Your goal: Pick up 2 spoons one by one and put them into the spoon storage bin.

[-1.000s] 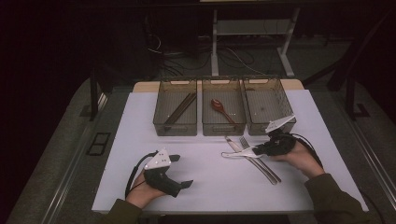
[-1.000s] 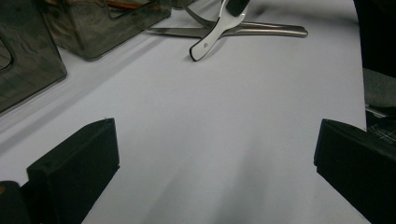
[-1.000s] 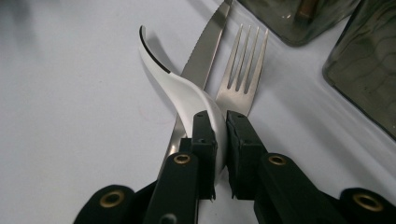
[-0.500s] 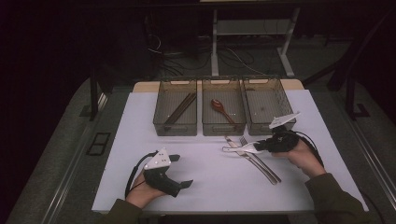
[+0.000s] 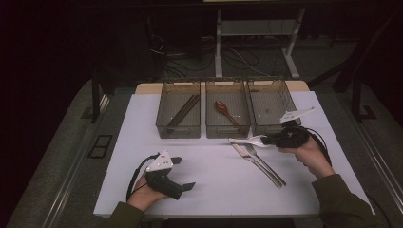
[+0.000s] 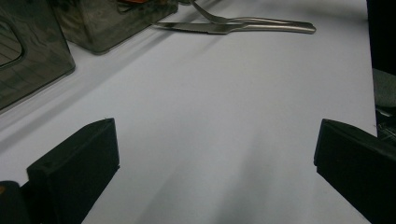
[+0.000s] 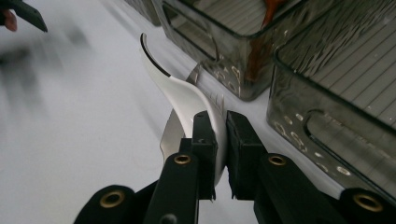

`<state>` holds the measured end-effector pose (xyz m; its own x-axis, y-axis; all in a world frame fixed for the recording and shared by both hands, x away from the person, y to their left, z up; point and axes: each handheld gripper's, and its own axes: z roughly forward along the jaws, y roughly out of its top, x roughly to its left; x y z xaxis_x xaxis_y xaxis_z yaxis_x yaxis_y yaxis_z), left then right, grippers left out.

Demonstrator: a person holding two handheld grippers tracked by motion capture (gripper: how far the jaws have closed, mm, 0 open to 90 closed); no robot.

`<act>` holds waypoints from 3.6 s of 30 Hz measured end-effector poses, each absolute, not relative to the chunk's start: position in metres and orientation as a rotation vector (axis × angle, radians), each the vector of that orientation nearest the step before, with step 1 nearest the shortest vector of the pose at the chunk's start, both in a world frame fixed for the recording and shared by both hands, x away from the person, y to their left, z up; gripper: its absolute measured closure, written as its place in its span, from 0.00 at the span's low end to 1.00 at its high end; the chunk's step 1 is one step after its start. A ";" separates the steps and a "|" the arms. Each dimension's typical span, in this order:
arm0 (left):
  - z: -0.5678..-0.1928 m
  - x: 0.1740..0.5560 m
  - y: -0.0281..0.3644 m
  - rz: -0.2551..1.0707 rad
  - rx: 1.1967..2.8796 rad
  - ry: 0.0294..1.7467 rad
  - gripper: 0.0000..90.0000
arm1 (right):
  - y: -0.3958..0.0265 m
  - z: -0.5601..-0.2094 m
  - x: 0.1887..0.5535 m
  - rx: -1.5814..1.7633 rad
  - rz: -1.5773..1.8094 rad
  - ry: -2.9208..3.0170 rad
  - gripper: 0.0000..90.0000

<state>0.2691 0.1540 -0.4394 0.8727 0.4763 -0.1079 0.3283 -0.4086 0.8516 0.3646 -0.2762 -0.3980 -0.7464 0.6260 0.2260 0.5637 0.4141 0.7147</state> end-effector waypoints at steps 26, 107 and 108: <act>-0.439 0.269 0.152 0.185 2.040 0.576 0.00 | -0.269 -0.367 0.381 1.104 1.364 2.423 0.91; -0.439 0.267 0.151 0.177 2.040 0.568 0.00 | -0.232 -0.357 0.389 1.042 1.359 2.420 0.50; -0.439 0.267 0.151 0.177 2.040 0.568 0.00 | -0.234 -0.356 0.387 1.044 1.364 2.414 0.50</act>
